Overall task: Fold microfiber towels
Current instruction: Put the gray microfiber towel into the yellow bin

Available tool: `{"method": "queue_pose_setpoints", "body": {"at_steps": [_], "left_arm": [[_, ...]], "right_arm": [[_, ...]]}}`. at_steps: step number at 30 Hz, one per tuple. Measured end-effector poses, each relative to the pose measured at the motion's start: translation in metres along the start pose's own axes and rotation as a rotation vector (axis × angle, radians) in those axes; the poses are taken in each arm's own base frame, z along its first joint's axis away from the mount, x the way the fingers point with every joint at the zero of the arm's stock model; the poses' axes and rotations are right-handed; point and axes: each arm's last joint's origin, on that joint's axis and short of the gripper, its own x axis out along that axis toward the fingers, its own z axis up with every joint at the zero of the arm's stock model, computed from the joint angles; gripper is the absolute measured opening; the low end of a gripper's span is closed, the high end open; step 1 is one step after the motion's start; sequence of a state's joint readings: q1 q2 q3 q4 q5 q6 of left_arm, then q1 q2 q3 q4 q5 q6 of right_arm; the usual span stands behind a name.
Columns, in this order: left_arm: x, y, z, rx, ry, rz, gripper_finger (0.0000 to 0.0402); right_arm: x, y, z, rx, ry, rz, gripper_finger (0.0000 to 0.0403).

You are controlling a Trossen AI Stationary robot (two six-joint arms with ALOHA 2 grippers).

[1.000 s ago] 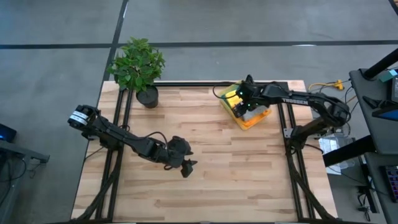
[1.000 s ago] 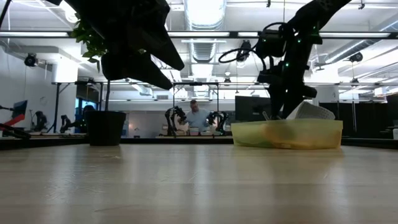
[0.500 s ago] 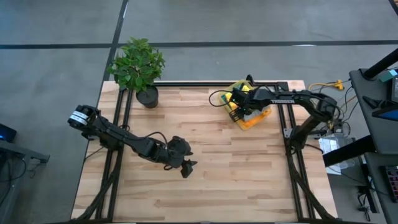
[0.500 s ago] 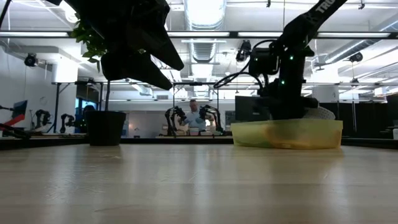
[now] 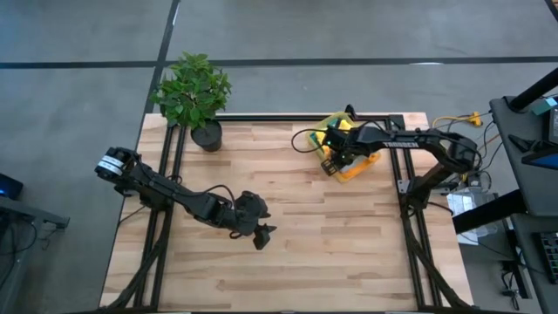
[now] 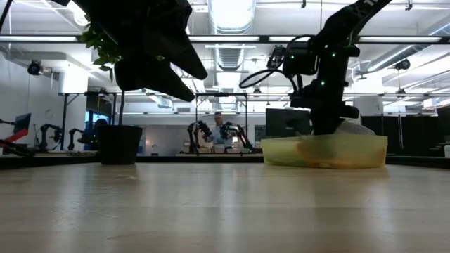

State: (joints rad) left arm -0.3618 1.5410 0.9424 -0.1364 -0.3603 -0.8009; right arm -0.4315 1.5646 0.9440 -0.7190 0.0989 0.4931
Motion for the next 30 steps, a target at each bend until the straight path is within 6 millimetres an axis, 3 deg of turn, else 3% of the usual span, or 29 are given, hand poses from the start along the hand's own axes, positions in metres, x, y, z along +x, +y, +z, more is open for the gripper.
{"method": "queue_pose_setpoints", "body": {"at_steps": [10,15,19,22,26,30], "left_arm": [[0.000,0.001,0.000,0.028,0.000,0.003,0.0226],[0.000,0.001,0.000,0.024,0.000,0.003,0.0226],[0.000,0.001,0.000,0.024,0.001,0.003,0.0226],[0.000,0.001,0.000,0.023,0.001,0.003,0.0226],[0.000,0.001,0.000,0.022,0.000,0.003,0.0226],[0.000,0.001,0.000,0.021,-0.001,0.001,0.0226]], "right_arm": [[0.004,0.004,-0.001,0.012,0.027,0.017,0.0027],[-0.006,0.006,0.005,0.025,0.002,0.033,0.0102],[-0.031,0.007,0.010,0.040,-0.030,0.050,0.0168],[-0.052,0.001,0.012,0.047,-0.068,-0.011,0.0196],[-0.064,-0.022,0.015,0.052,-0.100,-0.165,0.0180],[-0.055,-0.049,0.020,0.109,-0.040,-0.170,0.0099]]}}
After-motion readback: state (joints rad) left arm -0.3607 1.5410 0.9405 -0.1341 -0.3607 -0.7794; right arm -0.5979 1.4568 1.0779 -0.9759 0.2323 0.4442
